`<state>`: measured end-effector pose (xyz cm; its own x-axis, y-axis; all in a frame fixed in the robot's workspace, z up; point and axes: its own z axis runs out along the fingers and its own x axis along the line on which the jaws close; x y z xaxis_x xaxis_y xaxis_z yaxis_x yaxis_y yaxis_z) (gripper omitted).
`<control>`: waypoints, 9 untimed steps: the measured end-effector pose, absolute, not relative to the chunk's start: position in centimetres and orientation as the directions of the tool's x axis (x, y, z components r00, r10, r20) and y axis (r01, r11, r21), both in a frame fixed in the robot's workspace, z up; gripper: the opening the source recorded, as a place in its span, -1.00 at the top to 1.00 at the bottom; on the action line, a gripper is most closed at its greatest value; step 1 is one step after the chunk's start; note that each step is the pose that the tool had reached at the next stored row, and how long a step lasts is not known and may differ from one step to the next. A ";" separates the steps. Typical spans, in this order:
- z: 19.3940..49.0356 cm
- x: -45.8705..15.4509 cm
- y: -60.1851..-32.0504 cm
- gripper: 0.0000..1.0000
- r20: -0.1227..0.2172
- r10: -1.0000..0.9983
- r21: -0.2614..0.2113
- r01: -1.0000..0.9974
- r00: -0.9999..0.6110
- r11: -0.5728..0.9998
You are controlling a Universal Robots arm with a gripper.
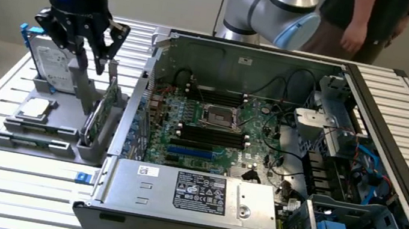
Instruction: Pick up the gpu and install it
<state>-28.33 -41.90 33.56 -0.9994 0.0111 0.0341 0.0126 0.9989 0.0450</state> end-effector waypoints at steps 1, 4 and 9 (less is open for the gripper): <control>33.4 -28.3 -42.1 0.27 0.036 0.009 0.045 0.010 -0.999 0.999; 32.8 -28.3 -42.8 0.27 0.043 0.000 0.046 0.002 -0.999 0.999; 31.9 -28.3 -43.8 0.27 0.047 -0.016 0.048 -0.014 -0.999 0.999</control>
<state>-28.33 -43.81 31.93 -0.9987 -0.0164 0.0475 -0.0142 0.9988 0.0478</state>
